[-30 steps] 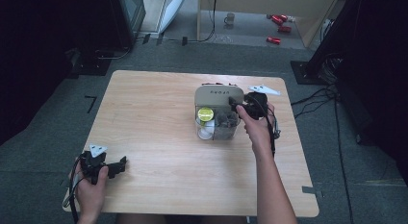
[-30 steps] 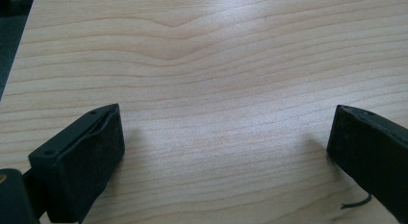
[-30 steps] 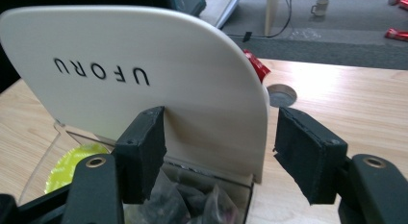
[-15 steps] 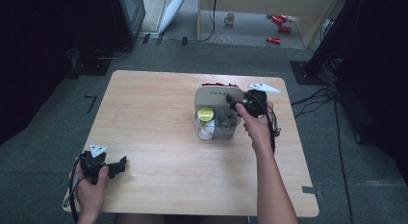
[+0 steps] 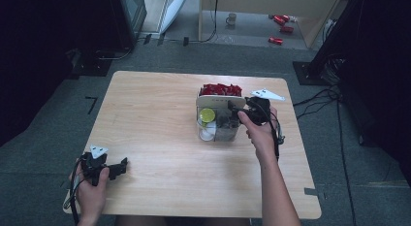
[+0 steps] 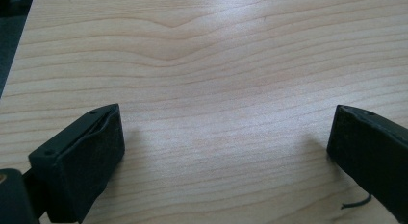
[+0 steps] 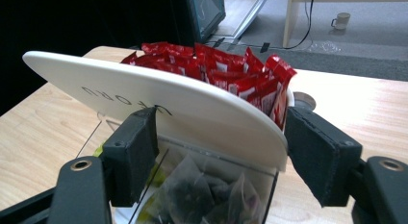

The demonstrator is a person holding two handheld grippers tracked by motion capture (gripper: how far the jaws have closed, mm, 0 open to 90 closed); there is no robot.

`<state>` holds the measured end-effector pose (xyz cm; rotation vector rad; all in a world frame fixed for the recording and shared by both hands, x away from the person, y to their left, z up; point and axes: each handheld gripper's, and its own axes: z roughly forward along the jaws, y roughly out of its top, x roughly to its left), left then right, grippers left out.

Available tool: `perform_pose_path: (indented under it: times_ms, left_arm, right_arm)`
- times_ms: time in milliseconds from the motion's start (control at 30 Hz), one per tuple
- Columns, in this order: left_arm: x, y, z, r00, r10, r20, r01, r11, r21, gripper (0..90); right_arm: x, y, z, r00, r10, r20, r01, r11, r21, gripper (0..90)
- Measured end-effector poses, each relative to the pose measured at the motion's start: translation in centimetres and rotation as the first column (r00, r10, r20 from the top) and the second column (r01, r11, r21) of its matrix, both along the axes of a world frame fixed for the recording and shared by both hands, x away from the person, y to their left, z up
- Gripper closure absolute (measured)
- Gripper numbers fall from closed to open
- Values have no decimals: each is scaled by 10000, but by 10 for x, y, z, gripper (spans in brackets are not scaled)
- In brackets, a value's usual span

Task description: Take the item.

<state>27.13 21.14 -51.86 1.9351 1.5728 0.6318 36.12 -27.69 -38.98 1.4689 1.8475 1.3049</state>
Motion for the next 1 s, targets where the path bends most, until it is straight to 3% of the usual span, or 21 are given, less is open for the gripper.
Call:
perform_pose_path:
  times_ms: [600,1000]
  left_arm:
    - [0,0,0,10000,-6,2,6,10000,11,0]
    - [0,0,0,10000,8,8,-8,10000,-8,0]
  right_arm:
    - [-20,-2,-4,9989,386,276,-372,9981,-489,274]
    - [-32,-12,-21,9982,364,-473,-375,9990,-223,268]
